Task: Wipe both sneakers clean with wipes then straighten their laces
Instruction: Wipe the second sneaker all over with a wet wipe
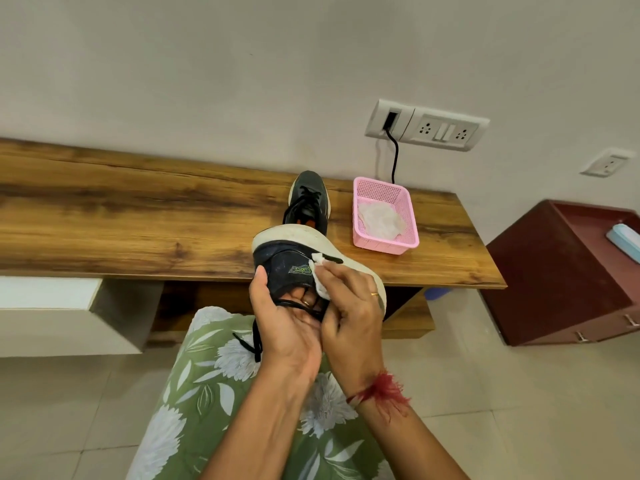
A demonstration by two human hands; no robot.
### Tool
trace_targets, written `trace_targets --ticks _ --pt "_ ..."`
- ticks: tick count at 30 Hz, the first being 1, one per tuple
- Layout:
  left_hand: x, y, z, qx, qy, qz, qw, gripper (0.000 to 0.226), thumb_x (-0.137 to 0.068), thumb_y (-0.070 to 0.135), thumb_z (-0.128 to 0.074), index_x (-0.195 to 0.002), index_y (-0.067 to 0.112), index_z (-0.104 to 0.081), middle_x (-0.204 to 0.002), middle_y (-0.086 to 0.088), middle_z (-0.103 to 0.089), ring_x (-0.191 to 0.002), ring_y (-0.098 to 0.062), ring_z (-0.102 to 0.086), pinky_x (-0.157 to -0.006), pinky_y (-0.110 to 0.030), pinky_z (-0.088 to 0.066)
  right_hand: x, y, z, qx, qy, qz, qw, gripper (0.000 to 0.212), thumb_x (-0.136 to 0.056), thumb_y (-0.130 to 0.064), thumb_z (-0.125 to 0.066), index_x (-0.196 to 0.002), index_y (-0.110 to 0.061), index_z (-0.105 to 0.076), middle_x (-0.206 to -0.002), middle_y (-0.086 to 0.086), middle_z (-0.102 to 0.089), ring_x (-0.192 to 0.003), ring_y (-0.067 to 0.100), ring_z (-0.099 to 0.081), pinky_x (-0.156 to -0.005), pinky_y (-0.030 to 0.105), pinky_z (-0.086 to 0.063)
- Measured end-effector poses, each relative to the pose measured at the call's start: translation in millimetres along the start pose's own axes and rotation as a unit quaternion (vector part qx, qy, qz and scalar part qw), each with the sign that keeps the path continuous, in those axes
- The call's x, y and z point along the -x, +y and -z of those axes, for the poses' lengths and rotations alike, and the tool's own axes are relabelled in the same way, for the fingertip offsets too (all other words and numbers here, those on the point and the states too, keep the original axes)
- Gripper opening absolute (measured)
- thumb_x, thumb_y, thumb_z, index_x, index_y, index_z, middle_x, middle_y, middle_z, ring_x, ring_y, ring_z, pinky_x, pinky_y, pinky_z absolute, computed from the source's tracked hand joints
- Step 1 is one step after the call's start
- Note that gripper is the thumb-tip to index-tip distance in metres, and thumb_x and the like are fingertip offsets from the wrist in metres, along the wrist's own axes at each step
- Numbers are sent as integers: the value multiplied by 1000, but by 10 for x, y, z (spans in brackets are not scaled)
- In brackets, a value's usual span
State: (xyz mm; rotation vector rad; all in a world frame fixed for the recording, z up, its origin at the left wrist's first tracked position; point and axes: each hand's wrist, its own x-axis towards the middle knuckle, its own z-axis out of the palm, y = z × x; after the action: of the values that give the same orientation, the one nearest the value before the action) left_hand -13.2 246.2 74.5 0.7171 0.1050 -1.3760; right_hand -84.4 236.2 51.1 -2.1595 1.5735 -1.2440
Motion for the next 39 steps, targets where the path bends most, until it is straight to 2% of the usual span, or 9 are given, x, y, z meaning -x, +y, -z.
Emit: trace_targets --ticks 4,9,14,18,23,27,31,34,39 --pt "30 10 -36 4 12 -2 1000 55 -97 48 -33 -118 5 -62 -112 -16 -67 -104 -24 -64 -98 -36 -48 -5 169 20 20 18 -45 999 56 -67 -4 -36 -114 -9 -66 -108 4 -65 -101 20 -52 -96 5 -27" --pt "19 18 -12 8 3 13 1000 57 -96 53 -31 -99 7 -66 -86 -8 -71 -79 -16 -70 -76 -25 -56 54 -83 25 -1 -26 31 999 47 -74 -2 -42 -112 -10 -67 -111 1 -65 -102 14 -48 -94 4 -29" --pt "39 21 -52 9 22 4 1000 57 -98 48 -33 -121 4 -60 -116 -16 -67 -110 -25 -61 -103 -37 -45 -97 190 45 22 9 -42 999 51 -70 -6 -35 -108 -10 -69 -102 2 -67 -99 16 -51 -87 23 -42" --pt "23 38 -38 12 4 11 1000 56 -97 50 -31 -101 6 -65 -88 -10 -73 -82 -17 -70 -80 -27 -56 8 20 53 -13 -21 8 1000 49 -74 -7 -36 -111 -12 -68 -108 -2 -65 -103 10 -49 -92 8 -34" --pt "82 7 -95 -6 16 16 1000 57 -97 49 -34 -122 5 -60 -112 -15 -69 -104 -24 -64 -99 -36 -47 -33 216 57 15 30 -53 998 51 -67 3 -41 -108 -10 -69 -103 2 -64 -100 13 -50 -85 32 -48" --pt "71 37 -52 -26 2 30 999 47 -91 49 -49 -103 7 -67 -88 -6 -73 -77 -14 -69 -77 -25 -57 20 -24 87 -37 -26 -2 999 48 -73 0 -40 -109 -13 -69 -107 2 -62 -103 15 -55 -89 19 -44" --pt "43 35 -61 -60 19 25 998 23 -91 33 -58 -94 11 -65 -63 5 -68 -49 -2 -60 -53 -17 -53 59 272 146 14 3 -96 995 45 -71 14 -55 -103 -13 -72 -100 1 -64 -94 18 -61 -83 34 -51" --pt "60 14 -95 -91 17 27 995 33 -92 36 -56 -107 8 -65 -89 -3 -75 -78 -10 -71 -67 -22 -57 74 300 125 21 34 -140 989 43 -67 16 -62 -98 -11 -74 -97 1 -69 -90 16 -63 -84 31 -50" --pt "51 45 -79 -94 37 31 994 47 -92 46 -51 -115 7 -64 -105 -8 -73 -96 -15 -69 -80 -25 -53 88 7 111 -34 20 -27 999 37 -75 -2 -48 -103 -10 -72 -106 0 -68 -101 8 -59 -92 17 -45"
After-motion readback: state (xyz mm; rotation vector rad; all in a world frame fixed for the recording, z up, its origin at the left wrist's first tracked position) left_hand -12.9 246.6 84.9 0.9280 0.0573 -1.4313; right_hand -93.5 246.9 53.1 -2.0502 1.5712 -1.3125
